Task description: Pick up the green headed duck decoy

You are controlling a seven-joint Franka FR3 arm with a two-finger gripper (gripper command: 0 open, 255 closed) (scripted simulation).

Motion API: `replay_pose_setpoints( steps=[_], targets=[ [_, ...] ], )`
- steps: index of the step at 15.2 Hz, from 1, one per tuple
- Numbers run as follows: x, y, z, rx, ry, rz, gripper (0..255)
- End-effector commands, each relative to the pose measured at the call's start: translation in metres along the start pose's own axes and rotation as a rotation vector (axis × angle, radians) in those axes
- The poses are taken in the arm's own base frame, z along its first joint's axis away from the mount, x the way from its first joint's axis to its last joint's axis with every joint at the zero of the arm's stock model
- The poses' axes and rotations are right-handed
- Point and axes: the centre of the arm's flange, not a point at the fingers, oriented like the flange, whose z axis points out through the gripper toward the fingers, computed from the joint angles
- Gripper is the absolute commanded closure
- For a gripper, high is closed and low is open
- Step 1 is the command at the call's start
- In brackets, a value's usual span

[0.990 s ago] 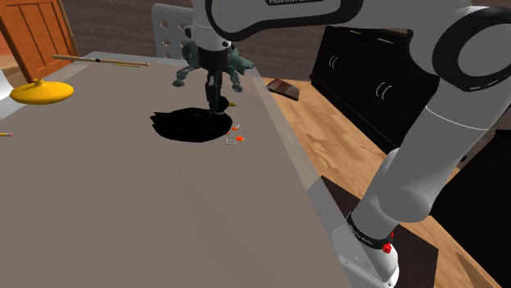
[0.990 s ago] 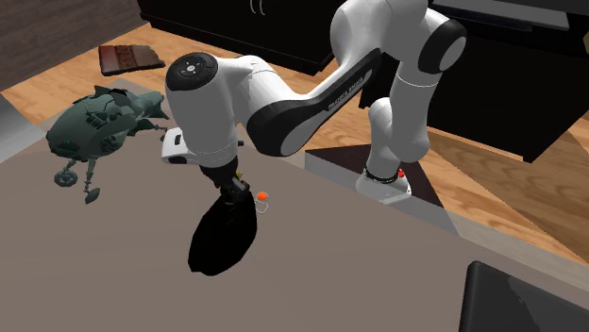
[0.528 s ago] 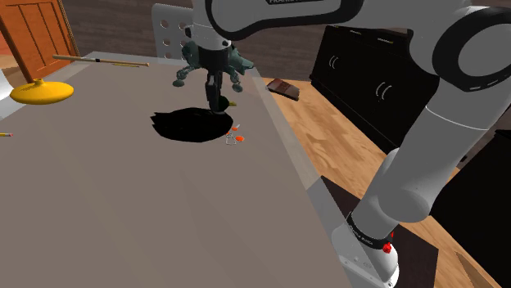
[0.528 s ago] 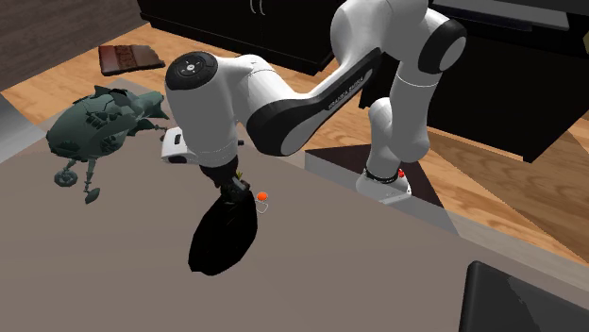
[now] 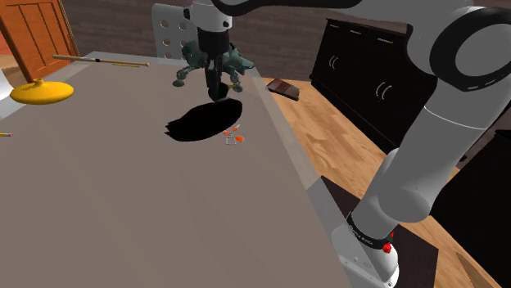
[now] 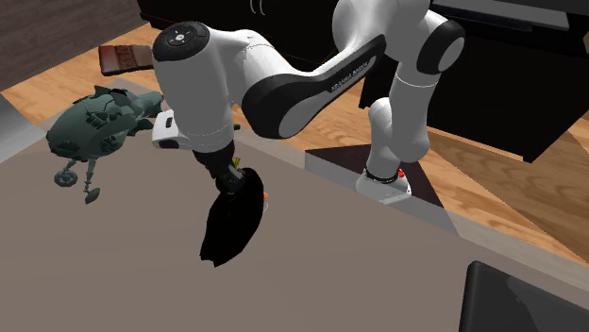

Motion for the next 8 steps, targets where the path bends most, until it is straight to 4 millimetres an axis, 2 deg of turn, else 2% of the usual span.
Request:
replay_pose_setpoints(
  steps=[1, 6, 8],
  targets=[
    [-0.001, 0.002, -0.011, -0.001, 0.001, 0.0, 255],
    [-0.002, 0.006, -0.037, -0.001, 0.001, 0.0, 255],
    [-0.002, 0.006, -0.038, -0.001, 0.001, 0.0, 255]
  ],
)
